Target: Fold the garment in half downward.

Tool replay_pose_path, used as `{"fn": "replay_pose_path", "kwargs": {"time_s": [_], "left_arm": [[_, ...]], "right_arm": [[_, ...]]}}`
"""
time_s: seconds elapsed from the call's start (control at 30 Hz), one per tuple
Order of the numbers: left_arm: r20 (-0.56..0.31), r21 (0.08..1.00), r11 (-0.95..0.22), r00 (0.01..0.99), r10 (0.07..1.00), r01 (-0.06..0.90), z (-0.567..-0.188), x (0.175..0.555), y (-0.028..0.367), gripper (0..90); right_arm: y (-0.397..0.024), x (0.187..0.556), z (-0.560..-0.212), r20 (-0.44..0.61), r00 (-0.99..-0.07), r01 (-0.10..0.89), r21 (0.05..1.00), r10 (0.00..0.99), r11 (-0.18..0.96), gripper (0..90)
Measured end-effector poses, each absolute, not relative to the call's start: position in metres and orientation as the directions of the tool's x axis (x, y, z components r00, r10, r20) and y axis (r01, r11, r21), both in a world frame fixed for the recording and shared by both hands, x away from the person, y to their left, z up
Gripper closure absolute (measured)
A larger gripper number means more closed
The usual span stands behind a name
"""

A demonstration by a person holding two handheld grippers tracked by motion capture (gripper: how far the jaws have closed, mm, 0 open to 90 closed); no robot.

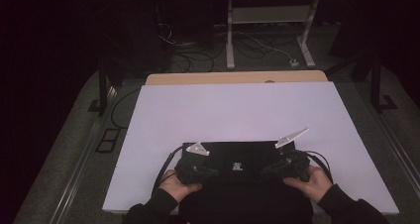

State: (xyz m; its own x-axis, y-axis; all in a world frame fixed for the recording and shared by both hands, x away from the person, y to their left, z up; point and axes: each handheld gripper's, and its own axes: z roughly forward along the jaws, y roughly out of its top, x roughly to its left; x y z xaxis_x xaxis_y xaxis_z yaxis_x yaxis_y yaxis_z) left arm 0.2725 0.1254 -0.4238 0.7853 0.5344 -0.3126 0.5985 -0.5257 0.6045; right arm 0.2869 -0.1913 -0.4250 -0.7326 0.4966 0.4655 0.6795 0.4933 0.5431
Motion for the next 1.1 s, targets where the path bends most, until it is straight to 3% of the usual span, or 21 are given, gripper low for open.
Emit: {"fn": "replay_pose_path", "kwargs": {"time_s": [0.77, 0.87, 0.93, 1.1], "left_arm": [[-0.337, 0.59, -0.538, 0.789, 0.514, 0.602, -0.42, 0.251, 0.129, 82.1], [-0.335, 0.595, -0.534, 0.789, 0.515, 0.601, -0.417, 0.248, 0.13, 80.5], [-0.336, 0.588, -0.544, 0.793, 0.509, 0.598, -0.416, 0.247, 0.132, 78.7], [-0.318, 0.602, -0.542, 0.798, 0.512, 0.587, -0.411, 0.243, 0.135, 71.6]], "right_arm": [[-0.194, 0.265, -0.422, 0.48, -0.737, 0.676, 0.528, 0.476, 0.513, 81.4], [-0.196, 0.261, -0.419, 0.483, -0.74, 0.673, 0.534, 0.468, 0.512, 79.9], [-0.196, 0.259, -0.418, 0.484, -0.737, 0.676, 0.539, 0.472, 0.503, 73.3], [-0.2, 0.256, -0.412, 0.463, -0.747, 0.664, 0.566, 0.477, 0.489, 72.9]]}}
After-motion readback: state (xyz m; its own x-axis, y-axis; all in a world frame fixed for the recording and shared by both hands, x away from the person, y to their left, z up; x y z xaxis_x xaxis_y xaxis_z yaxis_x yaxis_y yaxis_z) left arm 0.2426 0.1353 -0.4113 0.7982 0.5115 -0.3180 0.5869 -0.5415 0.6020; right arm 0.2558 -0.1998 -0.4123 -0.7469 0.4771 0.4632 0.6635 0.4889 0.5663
